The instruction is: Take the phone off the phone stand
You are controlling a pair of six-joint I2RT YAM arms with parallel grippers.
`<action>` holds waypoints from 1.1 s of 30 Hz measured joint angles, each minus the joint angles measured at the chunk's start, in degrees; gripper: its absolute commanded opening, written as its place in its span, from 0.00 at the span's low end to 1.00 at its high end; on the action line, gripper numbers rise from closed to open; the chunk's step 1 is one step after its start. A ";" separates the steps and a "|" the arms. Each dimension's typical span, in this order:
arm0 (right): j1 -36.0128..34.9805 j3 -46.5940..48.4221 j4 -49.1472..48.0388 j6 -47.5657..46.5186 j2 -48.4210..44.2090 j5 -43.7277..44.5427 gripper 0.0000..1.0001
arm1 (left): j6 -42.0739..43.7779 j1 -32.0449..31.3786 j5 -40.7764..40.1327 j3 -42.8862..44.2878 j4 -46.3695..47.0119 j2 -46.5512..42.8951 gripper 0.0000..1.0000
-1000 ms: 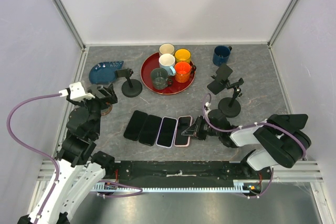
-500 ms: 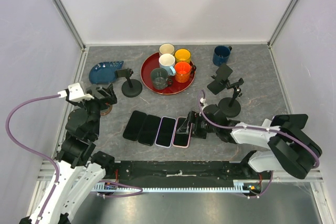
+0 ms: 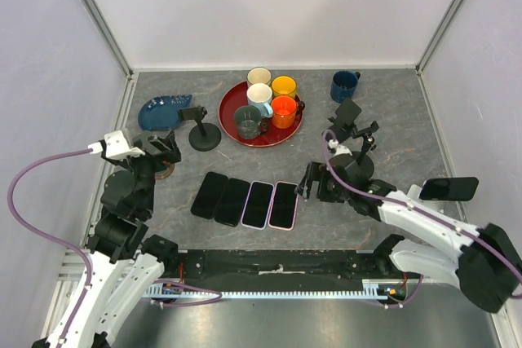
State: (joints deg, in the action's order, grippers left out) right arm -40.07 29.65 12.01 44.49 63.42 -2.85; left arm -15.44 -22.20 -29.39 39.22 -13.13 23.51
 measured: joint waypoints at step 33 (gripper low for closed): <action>49.27 48.17 40.15 -22.03 4.09 36.85 0.98 | -1.25 -7.26 1.99 -2.56 -3.52 -13.99 0.97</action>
State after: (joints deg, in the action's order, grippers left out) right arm 9.19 77.82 52.16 22.46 67.51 34.00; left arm -16.69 -29.45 -27.40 36.67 -16.64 9.52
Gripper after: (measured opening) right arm 0.982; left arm 0.971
